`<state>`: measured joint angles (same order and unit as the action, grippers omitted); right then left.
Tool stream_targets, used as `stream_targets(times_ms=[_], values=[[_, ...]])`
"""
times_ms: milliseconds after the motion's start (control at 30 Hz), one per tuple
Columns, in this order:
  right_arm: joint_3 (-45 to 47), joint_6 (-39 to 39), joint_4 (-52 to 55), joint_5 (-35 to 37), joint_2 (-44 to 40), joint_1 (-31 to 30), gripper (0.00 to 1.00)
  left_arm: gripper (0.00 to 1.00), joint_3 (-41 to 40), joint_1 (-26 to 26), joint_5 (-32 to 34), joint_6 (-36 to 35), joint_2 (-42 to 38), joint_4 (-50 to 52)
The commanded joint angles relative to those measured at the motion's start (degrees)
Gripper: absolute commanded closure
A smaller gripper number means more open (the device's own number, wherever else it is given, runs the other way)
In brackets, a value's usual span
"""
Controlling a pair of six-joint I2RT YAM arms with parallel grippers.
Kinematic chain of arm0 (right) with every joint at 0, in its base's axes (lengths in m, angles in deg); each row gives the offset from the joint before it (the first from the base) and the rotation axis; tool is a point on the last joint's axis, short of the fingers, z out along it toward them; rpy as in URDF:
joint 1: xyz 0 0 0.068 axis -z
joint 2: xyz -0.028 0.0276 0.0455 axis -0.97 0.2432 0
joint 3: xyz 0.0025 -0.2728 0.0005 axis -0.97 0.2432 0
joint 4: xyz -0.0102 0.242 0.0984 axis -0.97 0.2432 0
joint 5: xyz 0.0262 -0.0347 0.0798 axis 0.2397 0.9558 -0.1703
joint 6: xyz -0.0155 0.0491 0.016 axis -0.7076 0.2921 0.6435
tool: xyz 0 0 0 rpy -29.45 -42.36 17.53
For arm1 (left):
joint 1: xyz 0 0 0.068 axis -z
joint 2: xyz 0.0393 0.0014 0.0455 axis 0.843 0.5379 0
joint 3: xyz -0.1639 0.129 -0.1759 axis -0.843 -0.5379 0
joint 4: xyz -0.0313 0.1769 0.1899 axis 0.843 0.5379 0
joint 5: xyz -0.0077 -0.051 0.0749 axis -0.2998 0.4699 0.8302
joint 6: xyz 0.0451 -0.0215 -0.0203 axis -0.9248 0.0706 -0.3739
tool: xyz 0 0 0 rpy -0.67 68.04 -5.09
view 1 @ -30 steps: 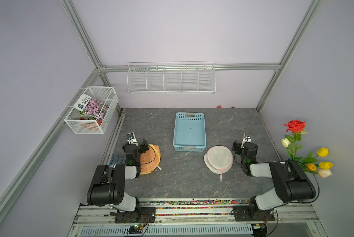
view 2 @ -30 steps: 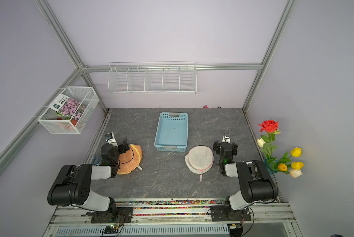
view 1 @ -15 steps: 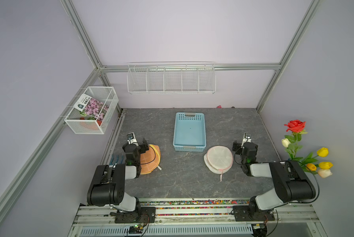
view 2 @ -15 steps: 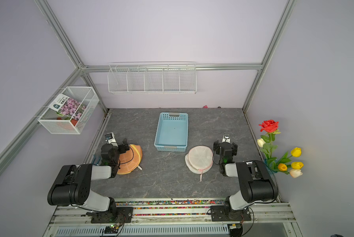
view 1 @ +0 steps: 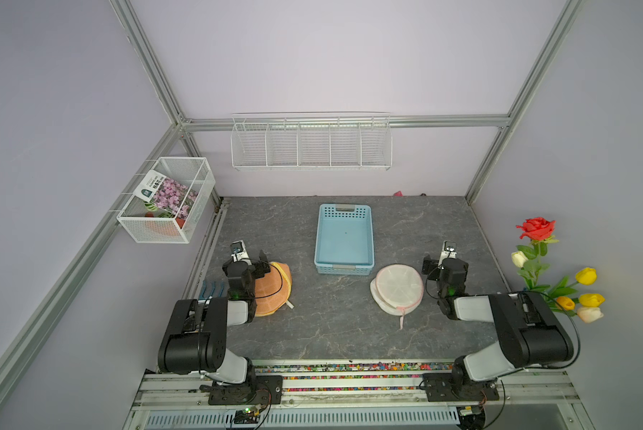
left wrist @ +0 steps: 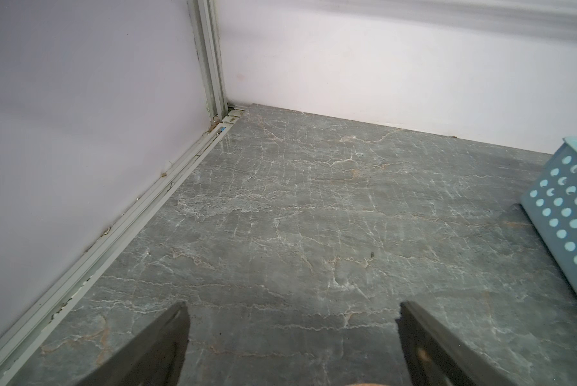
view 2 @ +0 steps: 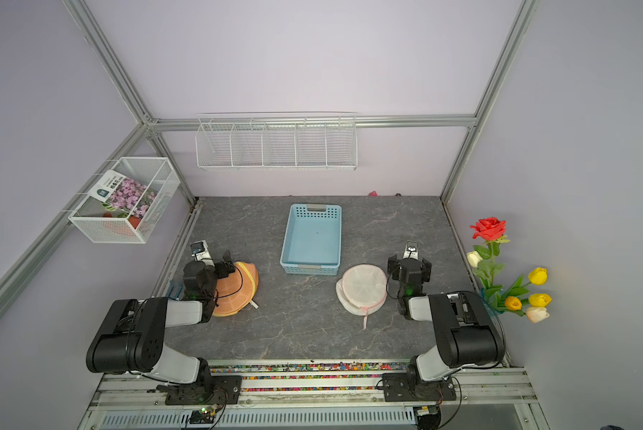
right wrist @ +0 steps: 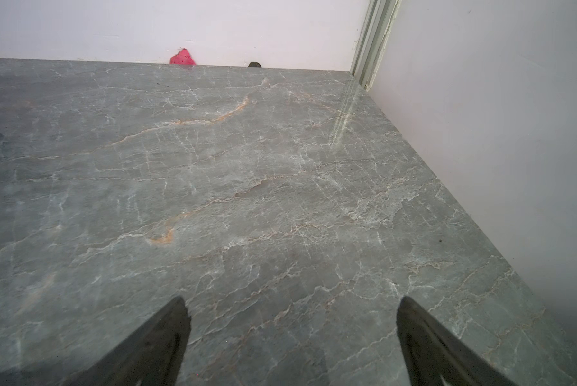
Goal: Turn the laundry bag inside out
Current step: Reset both arms
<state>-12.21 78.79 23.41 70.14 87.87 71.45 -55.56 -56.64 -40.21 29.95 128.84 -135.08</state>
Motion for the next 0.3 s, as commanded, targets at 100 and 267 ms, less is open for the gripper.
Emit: stream_targets(times_ms=[100, 267], values=[[-1.1, 0.9, 0.5, -0.4, -0.8, 0.2, 0.01, 0.0, 1.2, 0.2, 0.2, -0.6, -0.3, 0.3], [-0.8, 0.9, 0.2, -0.4, -1.0, 0.0, 0.01, 0.0, 1.2, 0.2, 0.2, -0.6, -0.3, 0.4]])
